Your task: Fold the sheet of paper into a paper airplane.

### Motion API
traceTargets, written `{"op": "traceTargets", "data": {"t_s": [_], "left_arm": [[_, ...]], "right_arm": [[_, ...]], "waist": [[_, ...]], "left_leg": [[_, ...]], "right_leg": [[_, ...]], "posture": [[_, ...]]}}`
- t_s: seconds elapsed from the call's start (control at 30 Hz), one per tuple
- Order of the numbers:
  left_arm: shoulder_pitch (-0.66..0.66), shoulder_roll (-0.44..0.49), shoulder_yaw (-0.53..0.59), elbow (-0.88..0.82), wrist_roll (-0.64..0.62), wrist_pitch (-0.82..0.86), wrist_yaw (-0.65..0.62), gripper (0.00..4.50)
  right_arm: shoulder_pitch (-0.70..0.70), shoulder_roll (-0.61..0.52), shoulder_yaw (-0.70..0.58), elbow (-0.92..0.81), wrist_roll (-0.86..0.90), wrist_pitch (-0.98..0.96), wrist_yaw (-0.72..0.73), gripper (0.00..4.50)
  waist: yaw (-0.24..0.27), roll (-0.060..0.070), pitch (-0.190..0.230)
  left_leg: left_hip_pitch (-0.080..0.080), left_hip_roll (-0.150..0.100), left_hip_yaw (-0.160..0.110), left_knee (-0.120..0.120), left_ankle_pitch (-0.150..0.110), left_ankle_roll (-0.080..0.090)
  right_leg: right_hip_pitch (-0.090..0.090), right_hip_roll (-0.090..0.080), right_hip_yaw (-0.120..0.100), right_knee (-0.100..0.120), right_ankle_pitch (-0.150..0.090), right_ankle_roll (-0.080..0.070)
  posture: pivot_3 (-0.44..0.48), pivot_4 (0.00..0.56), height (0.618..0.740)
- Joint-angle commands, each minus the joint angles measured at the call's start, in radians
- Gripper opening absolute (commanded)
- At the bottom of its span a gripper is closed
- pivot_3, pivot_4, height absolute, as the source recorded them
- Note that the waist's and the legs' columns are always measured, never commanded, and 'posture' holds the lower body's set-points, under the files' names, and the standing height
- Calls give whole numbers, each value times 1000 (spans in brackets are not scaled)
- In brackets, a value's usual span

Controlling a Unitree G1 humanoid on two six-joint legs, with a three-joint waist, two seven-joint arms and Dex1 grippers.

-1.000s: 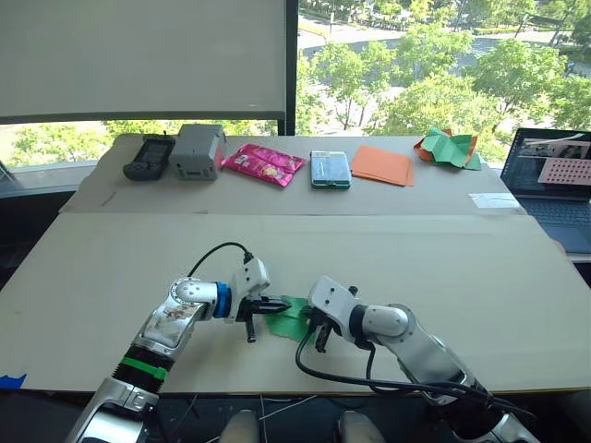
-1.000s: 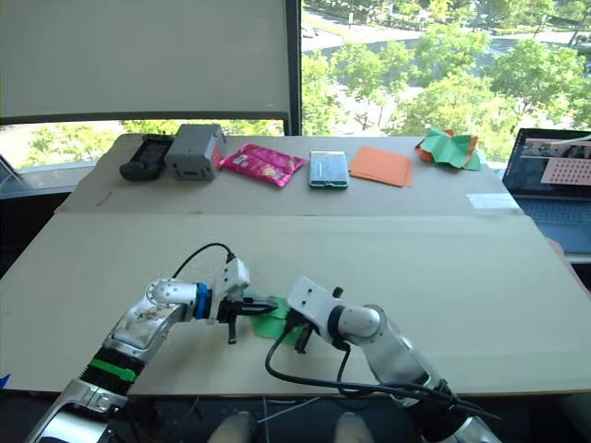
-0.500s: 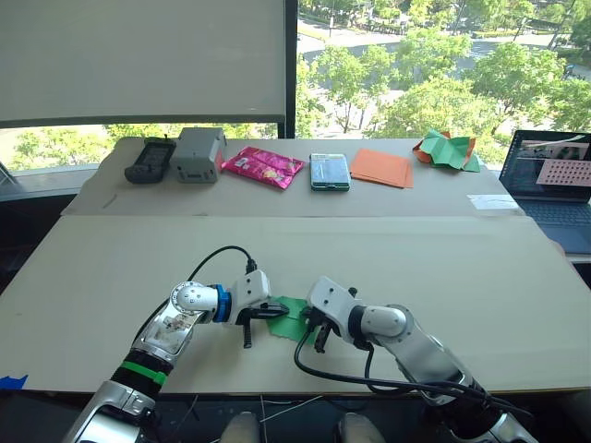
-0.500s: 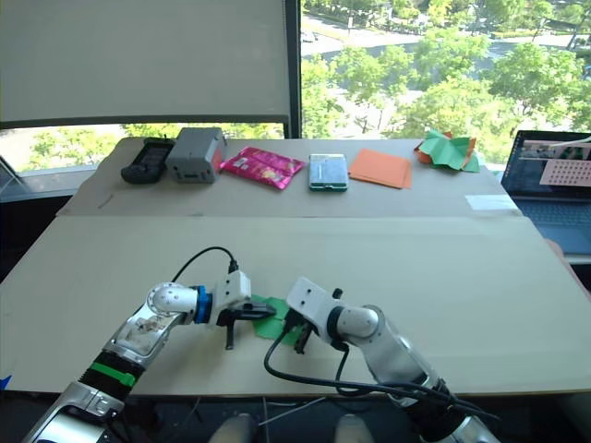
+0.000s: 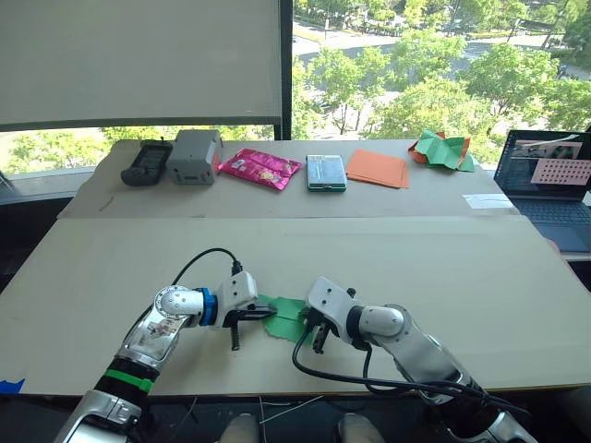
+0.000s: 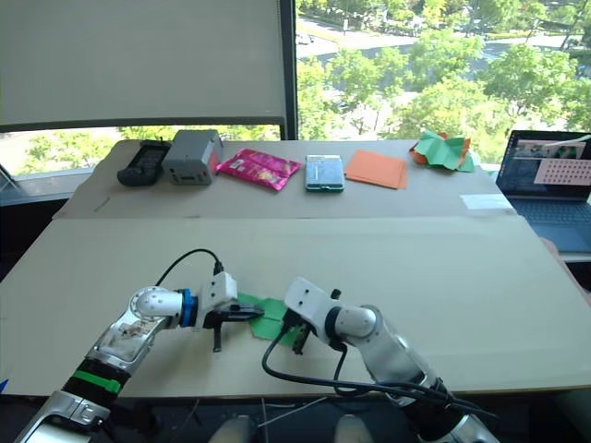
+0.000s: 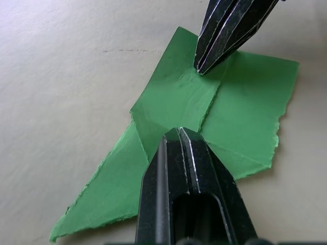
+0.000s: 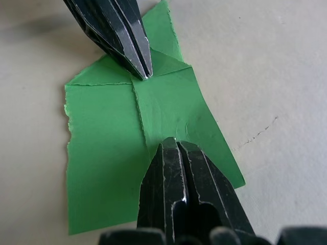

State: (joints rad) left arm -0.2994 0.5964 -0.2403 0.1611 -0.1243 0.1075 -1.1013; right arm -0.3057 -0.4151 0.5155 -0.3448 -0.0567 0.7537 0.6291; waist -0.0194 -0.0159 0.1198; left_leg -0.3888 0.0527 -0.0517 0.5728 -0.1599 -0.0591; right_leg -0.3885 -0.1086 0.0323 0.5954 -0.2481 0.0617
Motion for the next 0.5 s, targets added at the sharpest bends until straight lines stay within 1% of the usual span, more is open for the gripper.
{"op": "traceTargets", "data": {"t_s": [0.03, 0.17, 0.5], "left_arm": [[59, 53, -4, 64, 45, 43, 7, 0], [70, 73, 21, 71, 41, 40, 7, 0], [66, 84, 47, 47, 33, 44, 5, 0]], "right_arm": [[12, -8, 19, 39, -7, 45, 4, 11], [11, -8, 21, 41, -6, 44, 5, 11], [8, -10, 25, 41, -10, 44, 4, 11]], "waist": [[0, 0, 0], [-1, 1, -1], [-1, 1, -1]], "left_leg": [[0, 0, 0, 0, 0, 0], [0, 0, 0, 0, 0, 0], [0, 0, 0, 0, 0, 0]], "right_leg": [[0, 0, 0, 0, 0, 0], [0, 0, 0, 0, 0, 0], [-1, -1, 0, 0, 0, 0]], "posture": [[0, 150, 706], [0, 150, 706], [0, 150, 706]]}}
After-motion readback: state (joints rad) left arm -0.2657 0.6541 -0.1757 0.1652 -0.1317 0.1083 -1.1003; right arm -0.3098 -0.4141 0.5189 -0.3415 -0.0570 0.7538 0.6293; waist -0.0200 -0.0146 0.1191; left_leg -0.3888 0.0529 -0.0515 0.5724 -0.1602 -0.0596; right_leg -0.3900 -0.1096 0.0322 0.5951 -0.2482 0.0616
